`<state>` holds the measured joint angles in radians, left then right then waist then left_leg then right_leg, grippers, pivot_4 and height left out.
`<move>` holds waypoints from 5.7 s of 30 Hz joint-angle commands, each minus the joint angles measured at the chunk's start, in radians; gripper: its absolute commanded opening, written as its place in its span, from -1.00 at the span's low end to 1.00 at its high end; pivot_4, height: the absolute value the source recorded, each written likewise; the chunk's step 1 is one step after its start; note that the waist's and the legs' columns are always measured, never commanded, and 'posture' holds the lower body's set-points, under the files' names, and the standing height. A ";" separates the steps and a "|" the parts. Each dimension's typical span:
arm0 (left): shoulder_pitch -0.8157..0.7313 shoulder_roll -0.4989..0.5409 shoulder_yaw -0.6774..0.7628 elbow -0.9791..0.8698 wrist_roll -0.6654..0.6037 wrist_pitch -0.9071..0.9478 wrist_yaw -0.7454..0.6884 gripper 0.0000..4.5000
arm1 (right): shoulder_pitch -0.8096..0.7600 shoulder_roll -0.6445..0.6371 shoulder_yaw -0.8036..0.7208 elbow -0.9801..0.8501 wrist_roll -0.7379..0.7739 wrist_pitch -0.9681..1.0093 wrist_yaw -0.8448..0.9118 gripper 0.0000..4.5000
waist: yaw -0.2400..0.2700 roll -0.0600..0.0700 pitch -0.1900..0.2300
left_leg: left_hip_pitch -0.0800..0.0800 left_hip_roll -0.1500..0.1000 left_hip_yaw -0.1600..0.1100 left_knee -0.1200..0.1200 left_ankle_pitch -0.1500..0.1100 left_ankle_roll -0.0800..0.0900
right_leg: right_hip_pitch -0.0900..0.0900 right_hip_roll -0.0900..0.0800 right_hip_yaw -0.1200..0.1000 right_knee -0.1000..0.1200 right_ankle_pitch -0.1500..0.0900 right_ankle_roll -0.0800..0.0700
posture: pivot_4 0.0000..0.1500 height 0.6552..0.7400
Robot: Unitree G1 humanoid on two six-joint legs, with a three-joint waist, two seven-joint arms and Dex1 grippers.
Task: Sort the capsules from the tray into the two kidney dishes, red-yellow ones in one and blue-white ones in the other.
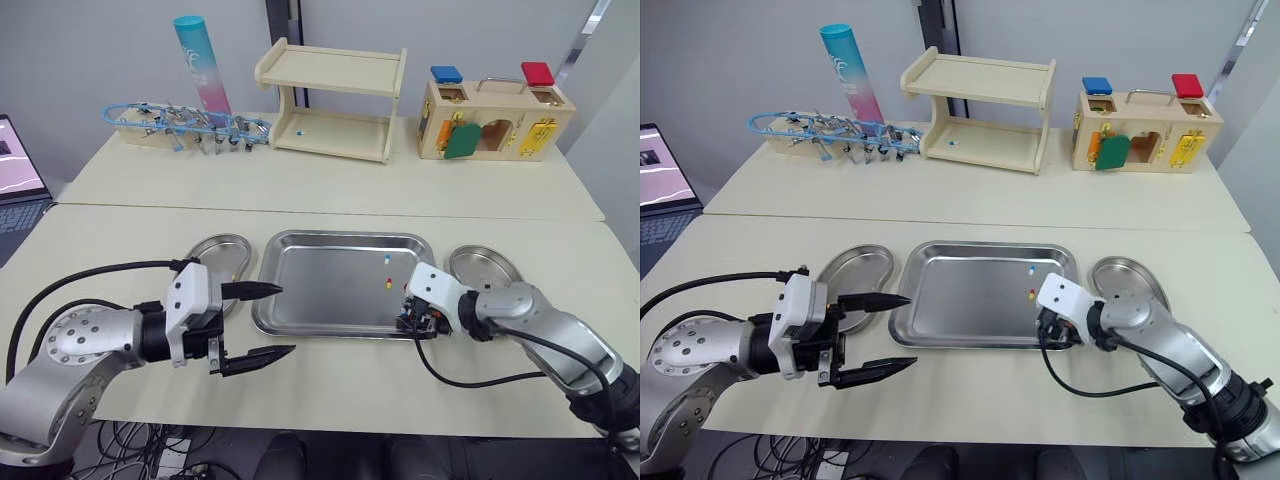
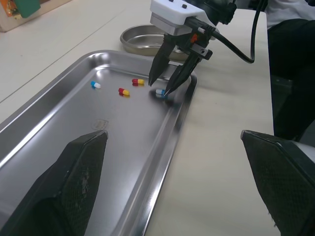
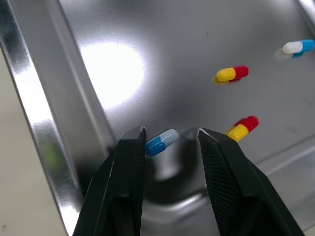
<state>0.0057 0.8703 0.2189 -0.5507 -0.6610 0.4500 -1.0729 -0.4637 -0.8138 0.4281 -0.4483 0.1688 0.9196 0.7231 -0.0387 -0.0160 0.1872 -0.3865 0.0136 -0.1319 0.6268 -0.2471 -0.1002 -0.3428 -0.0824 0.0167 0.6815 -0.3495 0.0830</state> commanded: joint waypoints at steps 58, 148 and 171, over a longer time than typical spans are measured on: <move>-0.279 -0.098 -0.126 0.016 -0.226 0.070 -0.044 1.00 | 0.305 -0.336 -0.648 -0.043 0.123 0.033 0.230 -1.00 | 0.004 0.000 0.000 | -0.005 -0.001 -0.001 0.002 0.000 0.000 | -0.002 0.000 -0.002 -0.001 0.000 0.000 | 1.00 1.00; -0.427 -0.155 -0.181 0.390 0.118 0.091 0.044 1.00 | 0.702 -0.159 -1.007 -0.142 0.451 -0.359 0.314 0.99 | 0.009 0.000 0.000 | -0.002 0.000 -0.001 0.002 0.000 0.000 | 0.003 0.000 -0.002 -0.001 0.000 0.001 | 1.00 1.00; -0.791 -0.628 -0.559 1.075 0.492 -0.337 -0.056 0.30 | 0.807 -0.037 -0.947 -0.275 0.374 -0.448 0.233 1.00 | 0.008 -0.001 0.000 | -0.001 -0.002 -0.001 0.004 0.000 -0.001 | 0.005 0.000 -0.002 -0.002 0.001 0.002 | 1.00 1.00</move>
<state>-0.7650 0.2555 -0.3319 0.5040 -0.1916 0.1466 -1.1246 0.3399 -0.8544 -0.5096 -0.6944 0.5358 0.4780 0.9676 -0.0309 -0.0172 0.1875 -0.3871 0.0121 -0.1331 0.6304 -0.2467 -0.1009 -0.3380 -0.0825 0.0145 0.6796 -0.3488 0.0845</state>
